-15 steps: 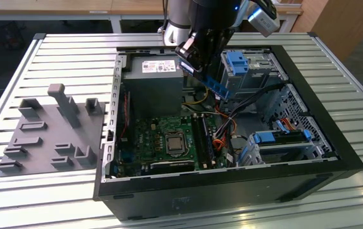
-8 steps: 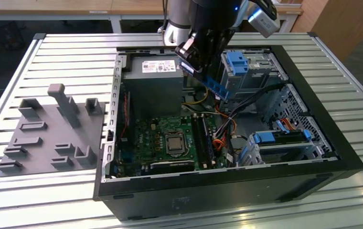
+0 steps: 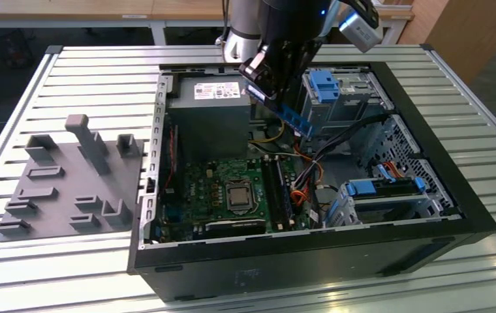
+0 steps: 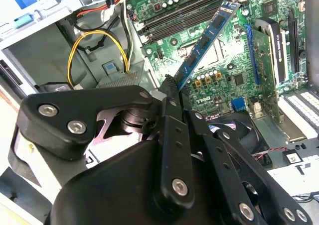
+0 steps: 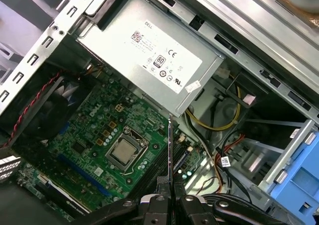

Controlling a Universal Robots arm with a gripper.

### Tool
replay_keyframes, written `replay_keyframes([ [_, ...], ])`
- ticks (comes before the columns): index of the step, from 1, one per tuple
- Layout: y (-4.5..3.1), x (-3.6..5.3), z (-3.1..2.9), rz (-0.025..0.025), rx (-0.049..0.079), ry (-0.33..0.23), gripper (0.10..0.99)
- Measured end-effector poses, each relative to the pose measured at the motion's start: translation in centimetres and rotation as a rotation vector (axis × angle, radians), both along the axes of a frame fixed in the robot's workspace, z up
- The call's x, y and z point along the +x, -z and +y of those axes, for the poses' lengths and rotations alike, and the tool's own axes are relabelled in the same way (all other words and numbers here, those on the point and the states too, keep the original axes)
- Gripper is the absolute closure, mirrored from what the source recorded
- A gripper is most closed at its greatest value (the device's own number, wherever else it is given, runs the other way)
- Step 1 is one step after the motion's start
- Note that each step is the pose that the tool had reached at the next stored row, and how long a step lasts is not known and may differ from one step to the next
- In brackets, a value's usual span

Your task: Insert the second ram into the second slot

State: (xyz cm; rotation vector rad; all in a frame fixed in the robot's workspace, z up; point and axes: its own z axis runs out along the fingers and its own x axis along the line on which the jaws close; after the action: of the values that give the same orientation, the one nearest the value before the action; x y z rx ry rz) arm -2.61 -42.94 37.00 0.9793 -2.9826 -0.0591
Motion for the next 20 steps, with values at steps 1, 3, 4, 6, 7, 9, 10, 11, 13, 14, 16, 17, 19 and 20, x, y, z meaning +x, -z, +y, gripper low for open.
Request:
replay_keyframes([
  [1, 0.0, 0.0, 0.0, 0.0, 0.0, 0.005, 0.949],
  [3, 0.0, 0.0, 0.0, 0.0, 0.0, 0.017, 0.949],
  [4, 0.0, 0.0, 0.0, 0.0, 0.0, 0.022, 0.949],
  [6, 0.0, 0.0, 0.0, 0.0, 0.0, 0.032, 0.949],
  [7, 0.0, 0.0, 0.0, 0.0, 0.0, 0.036, 0.949],
  [9, 0.0, 0.0, 0.0, 0.0, 0.0, 0.044, 0.949],
  [10, 0.0, 0.0, 0.0, 0.0, 0.0, 0.048, 0.949],
  [11, 0.0, 0.0, 0.0, 0.0, 0.0, 0.052, 0.949],
  [13, 0.0, 0.0, 0.0, 0.0, 0.0, 0.059, 0.949],
  [14, 0.0, 0.0, 0.0, 0.0, 0.0, 0.063, 0.949],
  [16, 0.0, 0.0, 0.0, 0.0, 0.0, 0.07, 0.949],
  [17, 0.0, 0.0, 0.0, 0.0, 0.0, 0.074, 0.949],
  [19, 0.0, 0.0, 0.0, 0.0, 0.0, 0.081, 0.949],
  [20, 0.0, 0.0, 0.0, -0.0001, 0.0, 0.085, 0.949],
])
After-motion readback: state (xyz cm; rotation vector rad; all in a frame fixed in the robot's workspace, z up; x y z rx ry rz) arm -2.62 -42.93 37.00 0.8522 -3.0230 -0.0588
